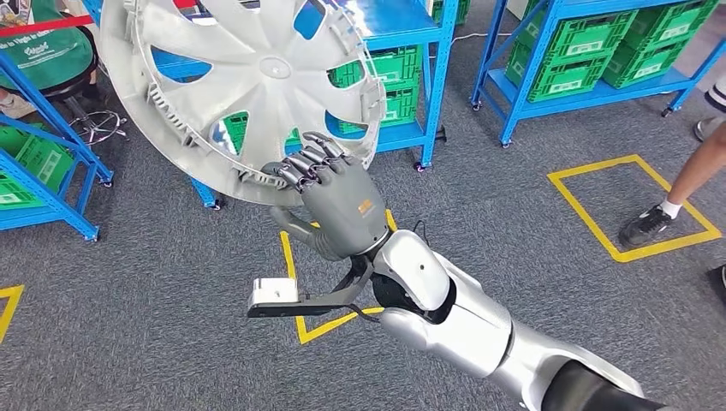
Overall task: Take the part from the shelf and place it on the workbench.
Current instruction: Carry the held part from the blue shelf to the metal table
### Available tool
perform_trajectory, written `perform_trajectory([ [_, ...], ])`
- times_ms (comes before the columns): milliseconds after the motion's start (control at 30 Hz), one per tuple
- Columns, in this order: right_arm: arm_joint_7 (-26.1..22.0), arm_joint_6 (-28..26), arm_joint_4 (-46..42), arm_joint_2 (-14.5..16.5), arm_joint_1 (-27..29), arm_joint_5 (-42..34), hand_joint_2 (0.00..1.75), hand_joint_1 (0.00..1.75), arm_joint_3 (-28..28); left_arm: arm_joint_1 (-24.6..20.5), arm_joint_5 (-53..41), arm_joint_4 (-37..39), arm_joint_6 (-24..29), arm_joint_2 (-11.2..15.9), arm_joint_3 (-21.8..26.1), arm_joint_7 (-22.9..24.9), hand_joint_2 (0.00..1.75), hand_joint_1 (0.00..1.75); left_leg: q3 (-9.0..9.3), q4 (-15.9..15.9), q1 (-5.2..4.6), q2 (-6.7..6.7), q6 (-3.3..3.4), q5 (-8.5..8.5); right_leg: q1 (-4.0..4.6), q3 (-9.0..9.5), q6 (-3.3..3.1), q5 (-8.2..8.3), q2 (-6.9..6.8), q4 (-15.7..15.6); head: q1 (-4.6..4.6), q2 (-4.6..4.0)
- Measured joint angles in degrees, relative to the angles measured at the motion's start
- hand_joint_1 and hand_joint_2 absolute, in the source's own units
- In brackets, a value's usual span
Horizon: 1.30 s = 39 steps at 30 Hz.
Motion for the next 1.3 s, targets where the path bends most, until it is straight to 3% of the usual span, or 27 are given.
perform_trajectory([
  [67,0.02,0.02,-0.01,-0.01,-0.01,0.06,1.75,1.75,0.01,0.08,0.0,0.02,-0.01,-0.02,0.02,-0.08,1.75,0.0,-1.49,3.87,0.16,-0.12,-0.55,-3.44,-0.1,-0.59,-0.72,0.88,-0.1,-0.1,-0.15,0.0],
  [133,0.01,0.03,-0.02,-0.01,0.08,0.08,1.75,1.75,0.02,0.1,0.0,0.04,-0.02,-0.03,0.03,-0.13,1.75,0.0,-3.7,10.86,0.21,-0.19,-0.93,-7.73,0.01,-1.42,-1.01,1.55,-0.1,-0.07,-0.25,0.0],
  [167,0.02,0.04,-0.02,-0.01,0.18,0.08,1.75,1.75,0.02,0.12,0.0,0.04,-0.02,-0.02,0.04,-0.14,1.75,0.0,-4.26,13.51,0.22,-0.2,-1.0,-8.73,0.08,-1.83,-1.02,1.85,-0.1,-0.04,-0.25,0.0],
  [200,0.03,0.04,-0.02,-0.02,0.29,0.08,1.75,1.75,0.02,0.16,0.0,0.04,-0.01,-0.01,0.04,-0.13,1.75,0.0,-3.93,14.29,0.21,-0.22,-0.95,-8.67,0.13,-2.19,-0.99,2.13,-0.08,-0.02,-0.25,0.0],
  [233,0.04,0.04,-0.02,-0.02,0.38,0.08,1.75,1.75,0.02,0.19,0.0,0.04,-0.01,0.01,0.05,-0.13,1.75,0.0,-2.57,13.07,0.2,-0.23,-0.8,-7.82,0.16,-2.49,-0.91,2.37,-0.04,-0.01,-0.26,0.0],
  [333,0.07,0.04,-0.01,-0.02,0.44,0.08,1.75,1.75,0.02,0.13,0.0,0.04,-0.01,0.08,0.08,-0.16,1.75,0.0,4.93,2.17,-0.05,-0.38,0.1,-5.03,0.16,-2.96,-0.37,2.88,0.01,-0.01,-0.22,0.0],
  [400,0.05,0.05,0.0,0.0,0.4,0.09,1.75,1.75,0.03,0.1,0.0,0.04,-0.01,0.1,0.14,-0.19,1.75,0.0,6.85,-1.22,-0.41,-0.49,0.63,-5.04,0.18,-3.16,0.19,3.12,0.0,-0.01,-0.26,0.0],
  [533,0.06,0.08,0.01,-0.01,0.42,0.11,1.75,1.75,0.04,0.19,0.0,0.04,0.0,0.12,0.43,-0.21,1.75,0.0,6.45,-1.65,-0.54,-0.56,0.97,-4.57,0.24,-3.3,0.36,3.62,0.05,-0.45,-0.14,0.0],
  [633,0.13,0.08,0.01,-0.05,0.63,0.18,1.75,1.75,0.04,0.16,-0.1,0.04,-0.03,0.2,0.49,-0.28,1.75,0.0,6.15,-1.58,-0.59,-0.57,1.46,-4.36,0.17,-3.31,1.01,4.05,0.03,-0.9,-0.14,0.0],
  [800,0.05,0.16,0.01,-0.17,1.11,0.76,1.75,1.75,0.04,0.19,-0.48,0.09,-0.13,0.18,0.52,-0.3,1.75,0.0,5.85,-1.53,-0.68,-0.57,1.91,-4.1,0.1,-3.37,1.55,4.56,0.04,-1.31,-0.14,0.0],
  [1300,0.2,2.67,0.01,-0.33,1.26,4.05,1.75,1.75,0.21,0.19,-0.75,0.09,-0.13,0.3,0.54,-0.3,1.75,0.0,5.29,-1.2,-1.08,-0.59,2.36,-3.85,-0.25,-3.77,2.25,5.1,0.03,-1.39,-0.16,0.0],
])
